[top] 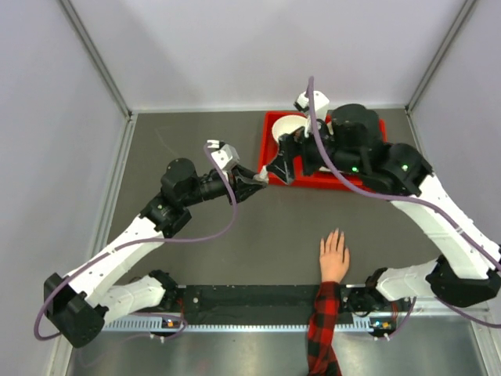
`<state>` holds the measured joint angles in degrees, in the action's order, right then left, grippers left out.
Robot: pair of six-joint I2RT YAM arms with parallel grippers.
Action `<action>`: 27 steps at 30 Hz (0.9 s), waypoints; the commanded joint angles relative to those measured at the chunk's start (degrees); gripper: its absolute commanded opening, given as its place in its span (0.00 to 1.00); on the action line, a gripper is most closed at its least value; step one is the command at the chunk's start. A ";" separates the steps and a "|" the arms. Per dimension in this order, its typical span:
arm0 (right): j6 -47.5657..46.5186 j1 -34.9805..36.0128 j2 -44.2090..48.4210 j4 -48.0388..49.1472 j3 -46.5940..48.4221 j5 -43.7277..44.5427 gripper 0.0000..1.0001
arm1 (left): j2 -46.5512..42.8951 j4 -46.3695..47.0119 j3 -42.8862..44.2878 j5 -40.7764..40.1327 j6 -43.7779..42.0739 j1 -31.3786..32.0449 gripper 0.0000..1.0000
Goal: Paint the nails
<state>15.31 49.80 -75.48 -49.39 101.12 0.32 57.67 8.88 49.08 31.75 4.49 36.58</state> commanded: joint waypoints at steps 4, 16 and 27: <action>-22.86 -1.02 0.25 -3.17 -0.75 -20.29 0.64 | 2.88 2.19 4.36 15.70 2.80 -0.10 0.00; -26.64 -6.12 -3.53 -6.68 0.92 -34.58 0.44 | 3.59 1.31 5.32 20.99 3.15 -0.02 0.00; -21.58 -6.21 -5.29 -5.82 0.39 -39.26 0.00 | 3.86 -2.02 6.46 14.94 1.23 -0.10 0.00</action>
<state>-10.33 43.57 -79.88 -57.10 99.81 -35.46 61.67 7.51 52.51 51.13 7.31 36.60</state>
